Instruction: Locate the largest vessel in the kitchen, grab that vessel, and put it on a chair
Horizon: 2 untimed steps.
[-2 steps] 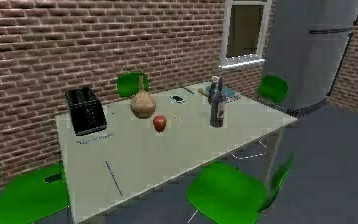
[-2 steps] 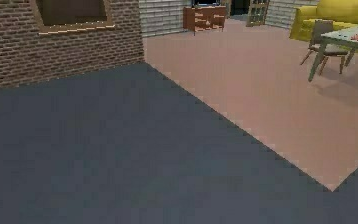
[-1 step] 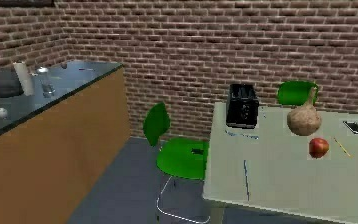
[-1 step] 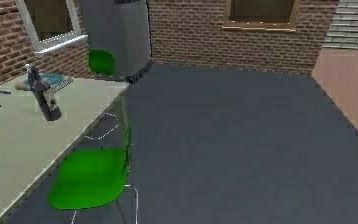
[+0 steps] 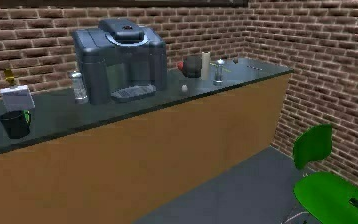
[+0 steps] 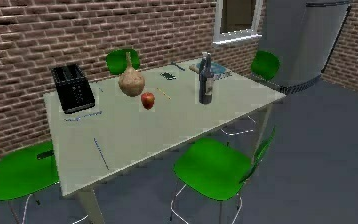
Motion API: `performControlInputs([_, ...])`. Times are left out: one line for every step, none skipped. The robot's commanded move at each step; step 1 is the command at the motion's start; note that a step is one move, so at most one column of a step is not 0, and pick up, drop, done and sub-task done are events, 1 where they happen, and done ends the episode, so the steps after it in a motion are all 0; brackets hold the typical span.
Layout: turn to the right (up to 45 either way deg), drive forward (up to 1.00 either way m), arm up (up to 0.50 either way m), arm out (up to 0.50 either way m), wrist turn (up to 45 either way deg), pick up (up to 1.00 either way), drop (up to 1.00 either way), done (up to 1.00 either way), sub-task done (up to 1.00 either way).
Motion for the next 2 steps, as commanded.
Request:
performControlInputs([-9.0,0.00,0.00,0.00,0.0,0.00,0.00,0.00,0.00])
performControlInputs([45.0,0.00,0.00,0.00,0.0,0.00,0.00,0.00,0.00])
